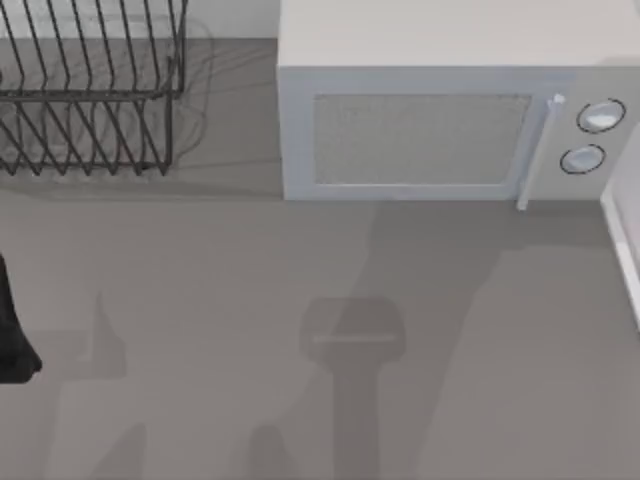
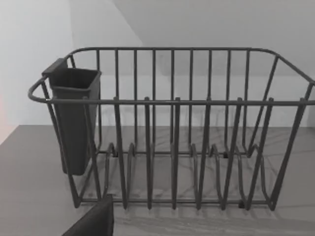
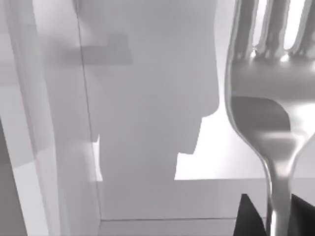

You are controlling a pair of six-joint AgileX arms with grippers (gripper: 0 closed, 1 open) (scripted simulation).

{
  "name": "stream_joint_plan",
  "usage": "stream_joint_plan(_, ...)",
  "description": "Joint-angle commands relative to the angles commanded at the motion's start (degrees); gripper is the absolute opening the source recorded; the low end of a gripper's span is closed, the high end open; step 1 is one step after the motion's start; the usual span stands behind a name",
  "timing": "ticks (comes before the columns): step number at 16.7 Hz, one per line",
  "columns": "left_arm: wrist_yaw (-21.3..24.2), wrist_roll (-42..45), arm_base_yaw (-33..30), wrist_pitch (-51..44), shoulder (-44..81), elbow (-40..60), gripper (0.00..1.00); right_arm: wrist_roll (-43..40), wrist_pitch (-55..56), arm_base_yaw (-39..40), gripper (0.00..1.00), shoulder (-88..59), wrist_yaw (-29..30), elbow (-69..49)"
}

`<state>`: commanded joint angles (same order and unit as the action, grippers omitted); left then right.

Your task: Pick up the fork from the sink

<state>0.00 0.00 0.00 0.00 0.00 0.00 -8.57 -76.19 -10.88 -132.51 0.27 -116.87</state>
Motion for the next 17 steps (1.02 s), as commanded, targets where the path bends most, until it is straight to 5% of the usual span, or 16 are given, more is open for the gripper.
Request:
stream_joint_plan(9, 0.0, 0.0, 0.0, 0.0, 0.0, 0.0, 1.0, 22.5, -10.6, 21.3, 0.0, 19.7, 1.3, 24.9)
stream_joint_plan(17, 0.0, 0.0, 0.0, 0.0, 0.0, 0.0, 1.0, 30.6, -2.8, 32.1, 0.0, 29.1, -0.2, 24.4)
